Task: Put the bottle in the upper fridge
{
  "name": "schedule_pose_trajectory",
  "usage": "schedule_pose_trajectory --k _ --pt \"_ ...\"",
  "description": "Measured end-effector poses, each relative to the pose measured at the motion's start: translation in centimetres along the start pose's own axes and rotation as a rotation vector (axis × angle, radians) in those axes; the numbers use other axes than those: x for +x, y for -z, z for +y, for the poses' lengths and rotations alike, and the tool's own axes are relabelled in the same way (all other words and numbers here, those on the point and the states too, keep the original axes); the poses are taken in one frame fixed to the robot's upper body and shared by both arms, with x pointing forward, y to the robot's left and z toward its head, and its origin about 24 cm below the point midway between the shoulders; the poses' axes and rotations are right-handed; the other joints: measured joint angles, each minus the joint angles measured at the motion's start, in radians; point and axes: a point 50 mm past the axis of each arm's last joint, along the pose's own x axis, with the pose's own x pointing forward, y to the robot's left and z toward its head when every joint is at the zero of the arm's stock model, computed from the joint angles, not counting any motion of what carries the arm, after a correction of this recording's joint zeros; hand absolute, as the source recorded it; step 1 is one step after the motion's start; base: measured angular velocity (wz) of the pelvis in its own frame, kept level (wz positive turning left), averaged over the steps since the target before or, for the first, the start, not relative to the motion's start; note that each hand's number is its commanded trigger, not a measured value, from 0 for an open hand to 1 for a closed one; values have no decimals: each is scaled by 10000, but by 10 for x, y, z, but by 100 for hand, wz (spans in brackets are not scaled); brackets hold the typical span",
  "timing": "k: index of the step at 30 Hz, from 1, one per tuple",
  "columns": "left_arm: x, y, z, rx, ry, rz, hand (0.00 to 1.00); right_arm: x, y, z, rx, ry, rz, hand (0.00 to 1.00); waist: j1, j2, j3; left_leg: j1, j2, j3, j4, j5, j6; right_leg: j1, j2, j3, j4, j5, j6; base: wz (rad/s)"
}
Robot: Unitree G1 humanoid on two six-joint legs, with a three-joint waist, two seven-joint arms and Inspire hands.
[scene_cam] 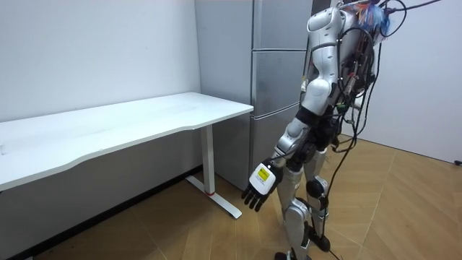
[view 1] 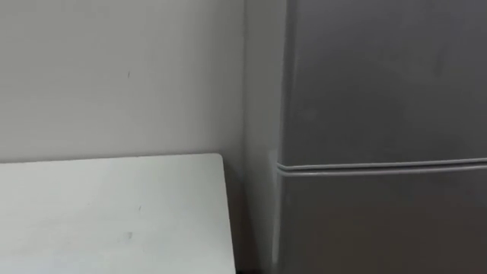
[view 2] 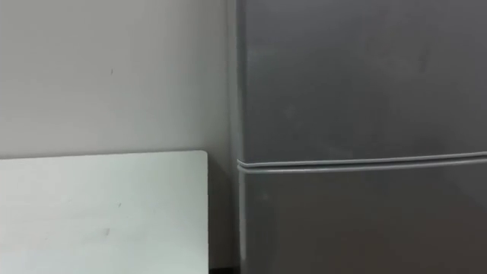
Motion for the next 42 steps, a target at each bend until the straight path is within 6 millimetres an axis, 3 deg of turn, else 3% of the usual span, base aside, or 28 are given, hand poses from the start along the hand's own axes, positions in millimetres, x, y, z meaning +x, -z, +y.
schedule_pose_trajectory --k 3,5,11,19,32,42 --pt "-1 3 -2 -178 33 106 0 -11 35 -2 -1361 -583 732 0 9 30 -11 47 -25 4 -88 1 1 14 -7 74 39 -15 17 0" --pt "-1 5 -4 -283 42 167 0 -19 48 0 -2019 -1047 860 0 40 69 3 107 -31 47 -87 0 1 7 -12 132 129 -16 20 -7" --pt "-3 16 -13 19 168 424 0 -34 73 6 -4095 -2855 562 0 195 173 29 385 -48 157 -171 -7 7 185 -19 237 39 -66 42 -7" --pt "-2 15 -19 186 364 497 0 -49 102 4 -6943 -5454 323 0 444 258 32 330 -42 137 -166 -8 9 231 -29 141 24 -65 42 4" --pt "0 -1 -33 789 712 65 0 -80 131 13 -8471 -9763 1682 0 829 366 33 184 -70 -101 -138 -25 37 211 -70 -207 -34 -62 44 5" --pt "0 0 -35 1315 795 121 0 -82 135 20 -8425 -10747 2626 0 779 305 24 107 -80 -203 -131 -25 37 240 -64 -323 -176 -57 50 3"
